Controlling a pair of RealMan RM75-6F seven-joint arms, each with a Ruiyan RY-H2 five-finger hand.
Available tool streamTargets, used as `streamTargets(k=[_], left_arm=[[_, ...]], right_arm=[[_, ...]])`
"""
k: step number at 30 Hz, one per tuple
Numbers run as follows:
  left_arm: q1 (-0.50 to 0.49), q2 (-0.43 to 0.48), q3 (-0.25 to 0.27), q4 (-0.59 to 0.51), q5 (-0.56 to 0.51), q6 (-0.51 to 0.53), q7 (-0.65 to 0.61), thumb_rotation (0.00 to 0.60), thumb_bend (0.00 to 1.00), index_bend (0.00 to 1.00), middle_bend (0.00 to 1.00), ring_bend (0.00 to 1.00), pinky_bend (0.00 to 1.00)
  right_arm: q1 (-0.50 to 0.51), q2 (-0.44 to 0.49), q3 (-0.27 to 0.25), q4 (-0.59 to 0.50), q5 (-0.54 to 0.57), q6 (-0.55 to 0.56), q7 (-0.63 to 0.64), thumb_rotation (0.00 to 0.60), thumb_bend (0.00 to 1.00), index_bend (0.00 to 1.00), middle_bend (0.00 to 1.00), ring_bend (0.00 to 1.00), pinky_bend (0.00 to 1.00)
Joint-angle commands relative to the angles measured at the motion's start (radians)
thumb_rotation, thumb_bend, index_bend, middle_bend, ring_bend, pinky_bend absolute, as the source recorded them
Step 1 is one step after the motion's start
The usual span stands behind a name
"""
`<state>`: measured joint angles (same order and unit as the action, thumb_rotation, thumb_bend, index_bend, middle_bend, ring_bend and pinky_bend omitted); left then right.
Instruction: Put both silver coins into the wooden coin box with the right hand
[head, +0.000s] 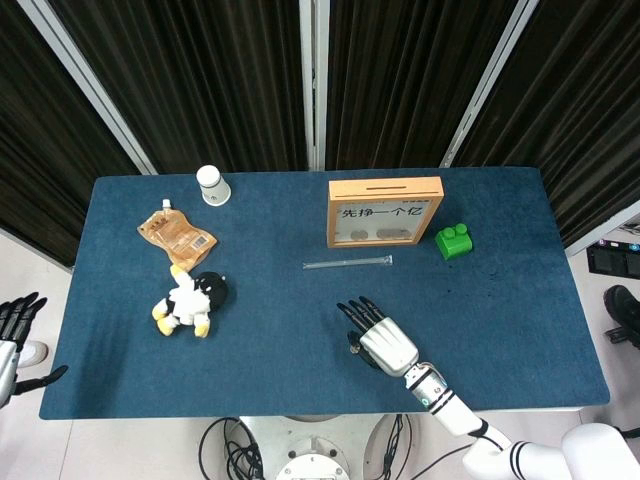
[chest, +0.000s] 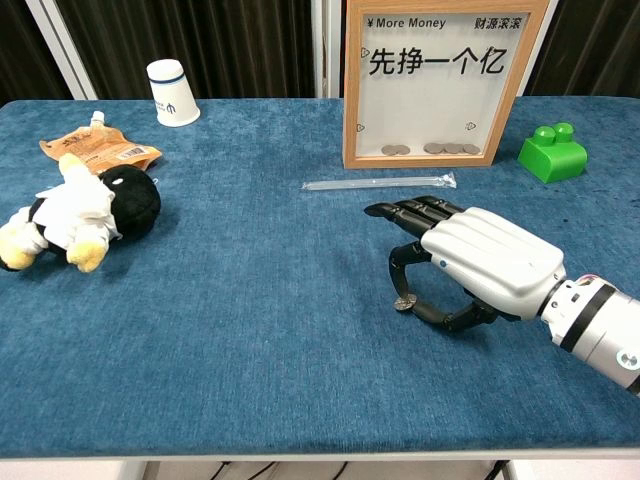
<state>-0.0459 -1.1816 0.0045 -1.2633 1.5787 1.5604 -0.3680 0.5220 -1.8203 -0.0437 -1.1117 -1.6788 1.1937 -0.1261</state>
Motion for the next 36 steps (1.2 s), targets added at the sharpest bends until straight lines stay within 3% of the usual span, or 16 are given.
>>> streamTargets(k=[1, 24, 30, 36], left_arm=[[0.001, -0.001, 0.0, 0.002, -0.001, -0.001, -0.001, 0.6, 0.09, 0.06, 0.01, 0.0, 0.0], [-0.001, 0.003, -0.001, 0.004, -0.003, -0.003, -0.016, 0.6, 0.09, 0.06, 0.01, 0.0, 0.0], [-0.002, 0.007, 0.0, -0.008, 0.004, 0.003, -0.003, 0.6, 0.09, 0.06, 0.01, 0.0, 0.0], [-0.005, 0.012, 0.001, -0.026, 0.013, 0.006, 0.011, 0.6, 0.09, 0.06, 0.01, 0.0, 0.0]], right_arm=[[0.001, -0.001, 0.001, 0.001, 0.001, -0.001, 0.0, 0.6, 0.34, 0.55, 0.03, 0.0, 0.0], [0.006, 0.017, 0.04, -0.031, -0.005, 0.06, 0.005, 0.6, 0.34, 0.66, 0.05, 0.0, 0.0], [0.007, 0.126, 0.099, -0.176, -0.012, 0.14, -0.009, 0.6, 0.34, 0.69, 0.05, 0.0, 0.0], [0.036, 0.314, 0.236, -0.423, 0.019, 0.176, -0.088, 0.6, 0.34, 0.7, 0.06, 0.0, 0.0]])
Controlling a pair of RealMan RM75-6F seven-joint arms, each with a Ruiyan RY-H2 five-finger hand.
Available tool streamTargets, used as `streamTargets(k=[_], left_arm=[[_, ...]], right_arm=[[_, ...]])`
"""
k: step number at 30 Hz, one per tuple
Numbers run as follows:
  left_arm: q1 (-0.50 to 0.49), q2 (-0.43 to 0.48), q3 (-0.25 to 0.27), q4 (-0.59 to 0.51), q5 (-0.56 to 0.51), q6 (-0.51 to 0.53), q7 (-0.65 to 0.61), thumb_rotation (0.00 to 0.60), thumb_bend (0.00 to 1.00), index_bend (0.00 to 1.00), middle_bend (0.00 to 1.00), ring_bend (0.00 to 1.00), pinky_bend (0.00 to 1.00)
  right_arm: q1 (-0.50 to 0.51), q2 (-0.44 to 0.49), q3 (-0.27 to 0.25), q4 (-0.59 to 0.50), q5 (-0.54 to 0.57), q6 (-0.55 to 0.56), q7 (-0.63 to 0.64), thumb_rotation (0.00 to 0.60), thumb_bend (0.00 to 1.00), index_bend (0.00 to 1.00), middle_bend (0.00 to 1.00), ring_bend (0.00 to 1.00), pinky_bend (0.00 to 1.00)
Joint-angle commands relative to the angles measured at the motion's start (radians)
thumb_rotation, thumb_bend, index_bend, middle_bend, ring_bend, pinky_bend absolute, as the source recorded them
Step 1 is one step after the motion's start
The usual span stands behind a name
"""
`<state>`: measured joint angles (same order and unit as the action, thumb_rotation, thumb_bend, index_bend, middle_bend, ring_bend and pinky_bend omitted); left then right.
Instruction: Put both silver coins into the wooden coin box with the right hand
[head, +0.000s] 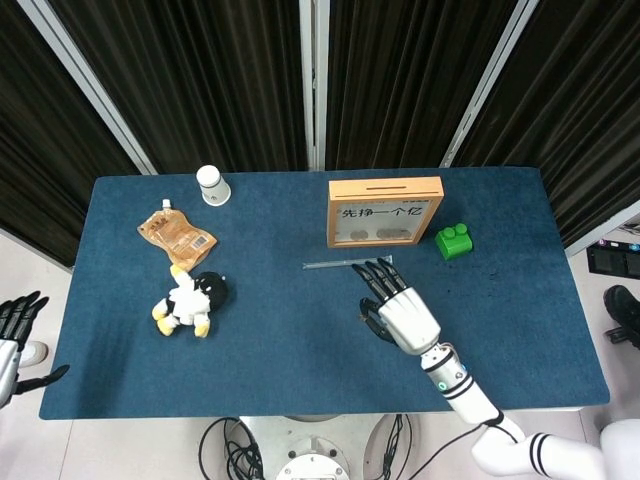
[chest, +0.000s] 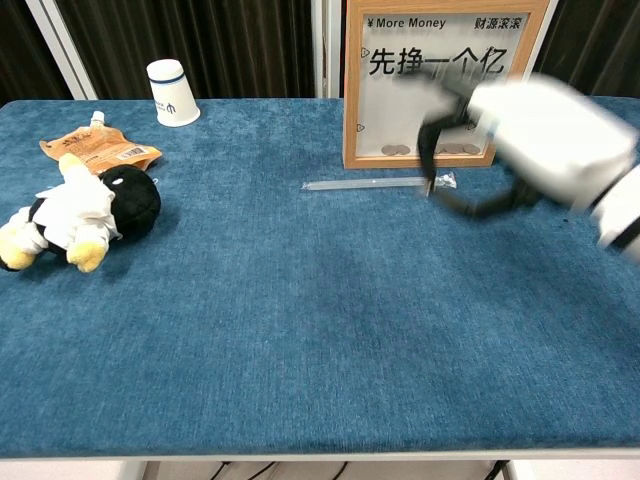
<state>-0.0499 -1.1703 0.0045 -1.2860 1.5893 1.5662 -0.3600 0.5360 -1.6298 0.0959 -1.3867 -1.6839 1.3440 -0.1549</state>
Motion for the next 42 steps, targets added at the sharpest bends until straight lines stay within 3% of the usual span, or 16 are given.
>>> streamTargets(k=[1, 8, 12, 15, 24, 42], left_arm=[[-0.002, 0.002, 0.001, -0.006, 0.004, 0.0, 0.006, 0.6, 0.09, 0.06, 0.01, 0.0, 0.0], [-0.005, 0.007, 0.001, -0.021, 0.013, 0.007, 0.013, 0.6, 0.09, 0.06, 0.01, 0.0, 0.0], [-0.003, 0.01, 0.002, -0.028, 0.016, 0.013, 0.011, 0.6, 0.09, 0.06, 0.01, 0.0, 0.0], [-0.002, 0.013, 0.003, -0.031, 0.017, 0.017, 0.008, 0.6, 0.09, 0.06, 0.01, 0.0, 0.0], [-0.002, 0.015, 0.002, -0.028, 0.015, 0.018, -0.002, 0.6, 0.09, 0.06, 0.01, 0.0, 0.0], [-0.006, 0.011, -0.008, 0.0, 0.014, 0.031, -0.032, 0.6, 0.09, 0.06, 0.01, 0.0, 0.0]], right_arm=[[0.031, 0.163, 0.129, -0.196, 0.042, 0.015, -0.085, 0.6, 0.34, 0.7, 0.06, 0.0, 0.0], [0.118, 0.338, 0.333, -0.366, 0.26, -0.114, -0.279, 0.6, 0.34, 0.72, 0.06, 0.0, 0.0], [0.194, 0.384, 0.423, -0.364, 0.477, -0.219, -0.389, 0.6, 0.34, 0.74, 0.06, 0.0, 0.0], [0.255, 0.397, 0.454, -0.328, 0.619, -0.275, -0.472, 0.6, 0.34, 0.74, 0.06, 0.0, 0.0], [0.446, 0.401, 0.431, -0.264, 0.989, -0.362, -0.72, 0.6, 0.34, 0.79, 0.08, 0.0, 0.0], [0.672, 0.329, 0.362, -0.105, 1.488, -0.321, -0.887, 0.6, 0.33, 0.82, 0.09, 0.0, 0.0]])
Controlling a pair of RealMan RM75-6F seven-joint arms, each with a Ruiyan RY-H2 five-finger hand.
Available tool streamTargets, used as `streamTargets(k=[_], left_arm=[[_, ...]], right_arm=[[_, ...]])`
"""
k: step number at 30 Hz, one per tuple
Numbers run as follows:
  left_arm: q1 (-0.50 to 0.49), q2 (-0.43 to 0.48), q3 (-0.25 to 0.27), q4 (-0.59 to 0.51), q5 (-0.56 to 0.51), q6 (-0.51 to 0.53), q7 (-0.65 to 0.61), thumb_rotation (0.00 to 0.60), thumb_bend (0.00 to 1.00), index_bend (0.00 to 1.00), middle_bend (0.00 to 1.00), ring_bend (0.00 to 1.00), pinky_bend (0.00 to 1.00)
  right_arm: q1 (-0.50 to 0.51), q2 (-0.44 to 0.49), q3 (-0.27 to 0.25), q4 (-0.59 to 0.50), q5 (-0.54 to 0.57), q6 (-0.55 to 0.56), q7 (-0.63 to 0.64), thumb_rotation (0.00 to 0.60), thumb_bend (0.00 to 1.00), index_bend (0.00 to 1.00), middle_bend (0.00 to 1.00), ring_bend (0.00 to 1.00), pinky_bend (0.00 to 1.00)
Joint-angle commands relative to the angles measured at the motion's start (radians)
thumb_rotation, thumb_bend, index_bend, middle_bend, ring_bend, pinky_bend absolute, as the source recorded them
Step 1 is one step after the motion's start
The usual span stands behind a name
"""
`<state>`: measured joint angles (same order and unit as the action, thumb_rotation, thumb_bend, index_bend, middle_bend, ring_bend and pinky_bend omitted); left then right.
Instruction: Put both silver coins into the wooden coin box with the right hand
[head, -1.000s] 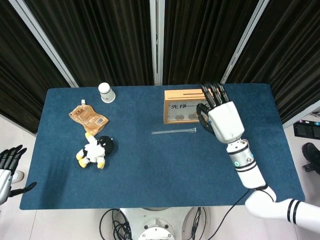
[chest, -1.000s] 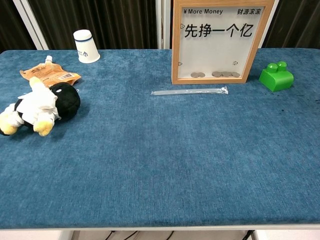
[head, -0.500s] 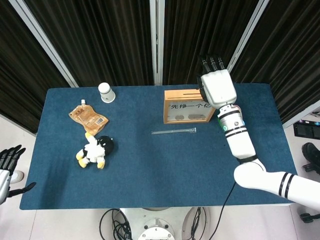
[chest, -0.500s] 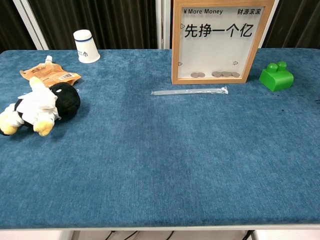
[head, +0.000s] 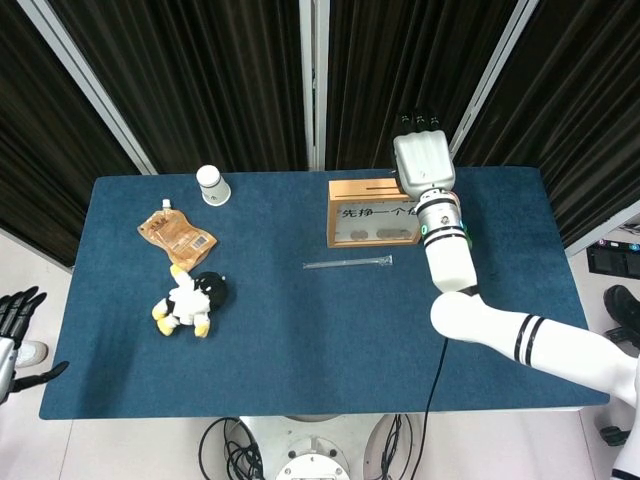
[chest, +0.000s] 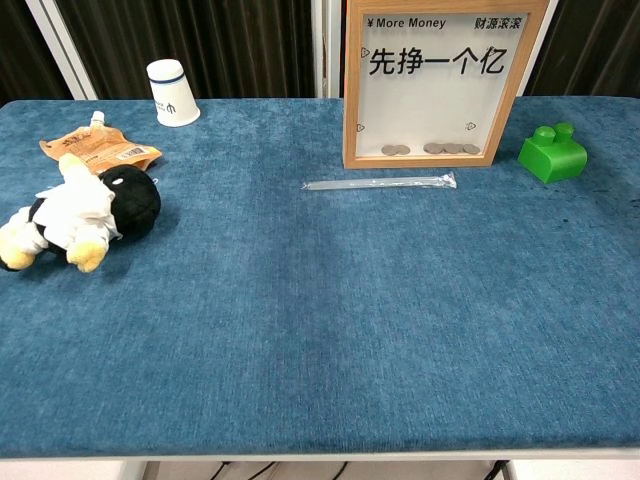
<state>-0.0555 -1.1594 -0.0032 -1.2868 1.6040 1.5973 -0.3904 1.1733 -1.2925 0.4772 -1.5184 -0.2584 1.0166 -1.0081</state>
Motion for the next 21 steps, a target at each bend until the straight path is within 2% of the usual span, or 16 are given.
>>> streamTargets(k=[1, 9, 21], left_arm=[[-0.001, 0.0, -0.001, 0.002, -0.001, -0.002, -0.004, 0.6, 0.09, 0.06, 0.01, 0.0, 0.0], [-0.004, -0.001, -0.001, 0.003, -0.004, -0.008, -0.005, 0.6, 0.09, 0.06, 0.01, 0.0, 0.0], [-0.002, -0.002, 0.001, 0.008, -0.006, -0.008, -0.008, 0.6, 0.09, 0.06, 0.01, 0.0, 0.0]], right_arm=[[0.043, -0.008, -0.026, 0.03, 0.079, 0.007, -0.043, 0.6, 0.33, 0.82, 0.09, 0.0, 0.0], [0.082, -0.005, -0.064, 0.038, 0.17, -0.007, -0.077, 0.6, 0.33, 0.83, 0.09, 0.0, 0.0], [0.116, -0.003, -0.102, 0.033, 0.236, -0.011, -0.086, 0.6, 0.33, 0.84, 0.1, 0.0, 0.0]])
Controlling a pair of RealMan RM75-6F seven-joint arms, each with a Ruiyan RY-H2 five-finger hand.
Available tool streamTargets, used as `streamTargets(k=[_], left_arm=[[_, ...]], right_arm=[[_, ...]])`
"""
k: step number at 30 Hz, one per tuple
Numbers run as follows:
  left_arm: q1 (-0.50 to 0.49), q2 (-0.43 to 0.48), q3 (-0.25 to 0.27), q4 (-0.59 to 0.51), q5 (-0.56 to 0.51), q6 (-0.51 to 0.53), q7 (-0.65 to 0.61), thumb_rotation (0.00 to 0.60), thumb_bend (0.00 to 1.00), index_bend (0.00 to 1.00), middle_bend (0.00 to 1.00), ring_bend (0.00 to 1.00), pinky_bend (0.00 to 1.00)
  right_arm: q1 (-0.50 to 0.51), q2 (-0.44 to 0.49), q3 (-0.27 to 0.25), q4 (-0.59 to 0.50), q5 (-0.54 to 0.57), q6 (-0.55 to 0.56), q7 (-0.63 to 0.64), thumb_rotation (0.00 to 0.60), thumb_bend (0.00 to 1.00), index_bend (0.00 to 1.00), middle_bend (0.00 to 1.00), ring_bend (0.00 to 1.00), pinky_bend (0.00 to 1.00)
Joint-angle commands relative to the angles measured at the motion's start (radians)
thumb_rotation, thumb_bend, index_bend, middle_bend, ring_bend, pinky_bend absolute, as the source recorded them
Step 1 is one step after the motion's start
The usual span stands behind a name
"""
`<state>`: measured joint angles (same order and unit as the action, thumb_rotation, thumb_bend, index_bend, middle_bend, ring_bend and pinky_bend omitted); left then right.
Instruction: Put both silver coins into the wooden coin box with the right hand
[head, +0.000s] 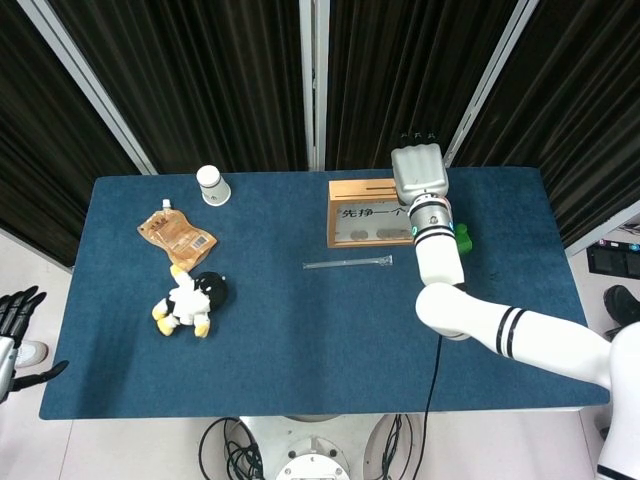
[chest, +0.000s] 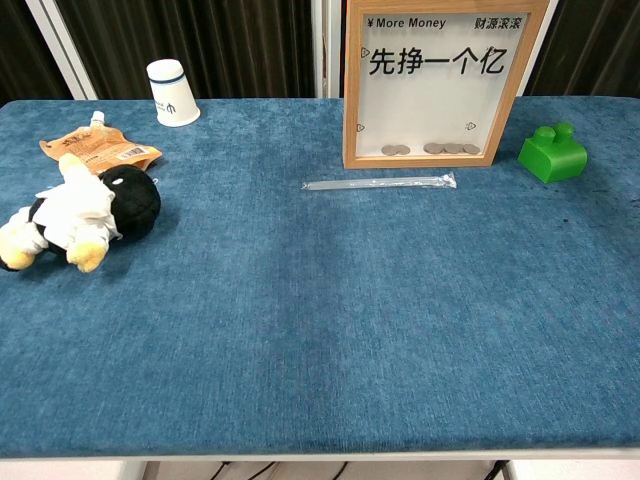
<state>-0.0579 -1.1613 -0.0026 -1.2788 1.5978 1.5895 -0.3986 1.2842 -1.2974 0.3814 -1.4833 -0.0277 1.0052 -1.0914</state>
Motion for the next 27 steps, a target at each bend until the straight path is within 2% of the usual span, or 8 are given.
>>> streamTargets(k=[1, 27], left_arm=[[0.0, 0.0, 0.001, 0.001, -0.001, -0.001, 0.0, 0.6, 0.09, 0.06, 0.01, 0.0, 0.0], [0.003, 0.001, -0.002, 0.008, -0.01, -0.004, -0.008, 0.6, 0.09, 0.06, 0.01, 0.0, 0.0]], right_arm=[[0.008, 0.001, -0.01, -0.003, 0.01, 0.002, -0.004, 0.6, 0.33, 0.84, 0.1, 0.0, 0.0], [0.035, -0.019, -0.047, 0.036, 0.028, -0.001, 0.024, 0.6, 0.33, 0.84, 0.1, 0.0, 0.0]])
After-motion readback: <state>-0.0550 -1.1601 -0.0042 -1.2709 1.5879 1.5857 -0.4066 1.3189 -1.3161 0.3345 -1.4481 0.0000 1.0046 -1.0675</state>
